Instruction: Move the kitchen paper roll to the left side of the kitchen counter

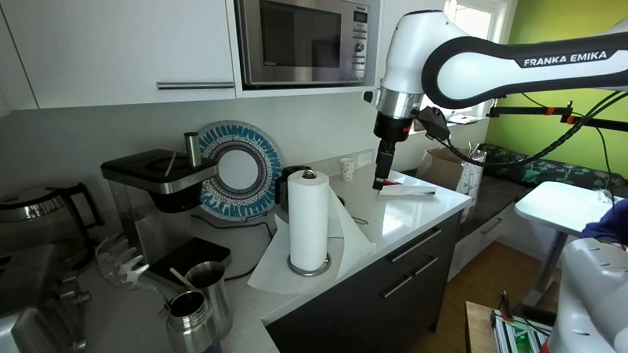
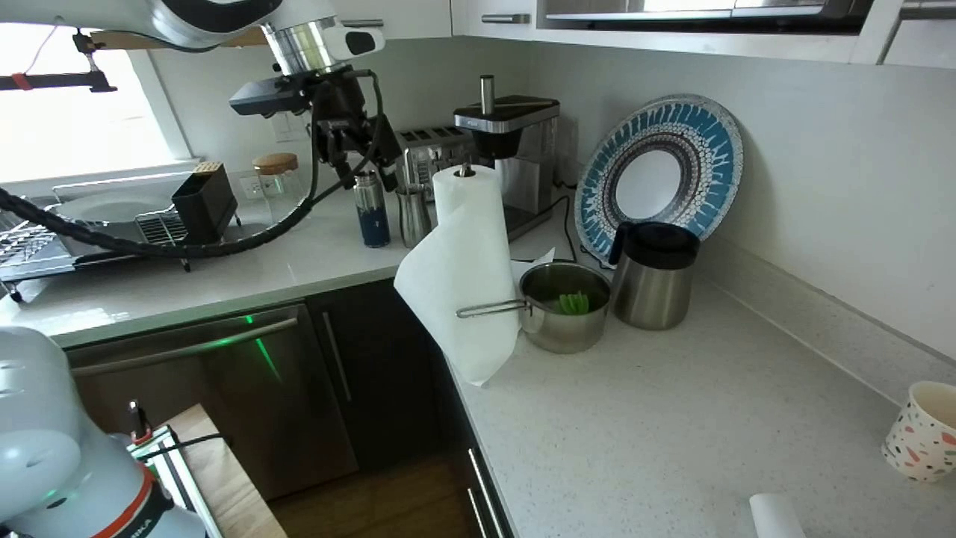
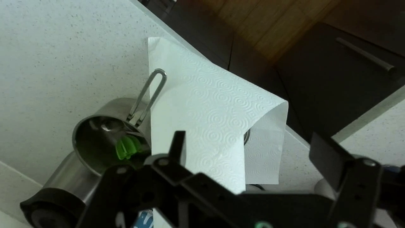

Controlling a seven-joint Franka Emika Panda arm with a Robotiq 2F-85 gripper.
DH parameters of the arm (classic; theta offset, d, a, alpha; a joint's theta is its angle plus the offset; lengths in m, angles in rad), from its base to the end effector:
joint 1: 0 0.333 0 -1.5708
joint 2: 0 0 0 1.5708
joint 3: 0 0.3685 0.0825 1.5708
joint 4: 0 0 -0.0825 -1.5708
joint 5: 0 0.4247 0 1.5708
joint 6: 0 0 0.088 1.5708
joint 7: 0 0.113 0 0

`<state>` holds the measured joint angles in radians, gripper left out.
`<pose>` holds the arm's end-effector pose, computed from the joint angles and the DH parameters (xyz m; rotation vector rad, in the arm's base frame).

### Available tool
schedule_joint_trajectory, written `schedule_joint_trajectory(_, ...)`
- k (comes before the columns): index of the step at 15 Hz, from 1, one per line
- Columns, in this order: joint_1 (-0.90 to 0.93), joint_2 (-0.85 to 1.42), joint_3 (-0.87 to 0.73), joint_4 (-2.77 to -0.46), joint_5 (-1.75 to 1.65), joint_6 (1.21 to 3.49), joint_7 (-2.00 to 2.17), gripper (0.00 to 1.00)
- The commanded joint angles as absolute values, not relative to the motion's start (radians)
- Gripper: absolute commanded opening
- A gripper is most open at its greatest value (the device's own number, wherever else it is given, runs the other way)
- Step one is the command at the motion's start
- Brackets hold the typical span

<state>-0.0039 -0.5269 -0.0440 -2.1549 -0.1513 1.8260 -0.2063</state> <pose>0.4222 -0.0381 0.6581 2.9657 0.2764 0.2694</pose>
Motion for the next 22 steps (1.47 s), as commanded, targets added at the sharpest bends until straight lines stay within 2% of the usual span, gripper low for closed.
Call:
schedule_joint_trajectory(1, 0.000, -0.527, -0.045, -2.153, -0.153, 1.823, -0.204, 1.00)
schedule_joint_trajectory(4, 0.012, -0.492, -0.046, -2.146, -0.170, 1.872, -0.251, 1.00)
schedule_joint_trajectory(13, 0.021, -0.167, -0.044, -1.841, -0.152, 1.874, -0.384, 1.00)
schedule_joint_trajectory(14, 0.009, -0.227, -0.046, -1.911, -0.161, 1.875, -0.363, 1.00)
schedule_joint_trajectory(17, 0.009, -0.201, -0.042, -1.888, -0.161, 1.876, -0.363, 1.00)
schedule_joint_trajectory(22, 0.009, -0.140, -0.025, -1.877, -0.219, 1.998, -0.328, 1.00)
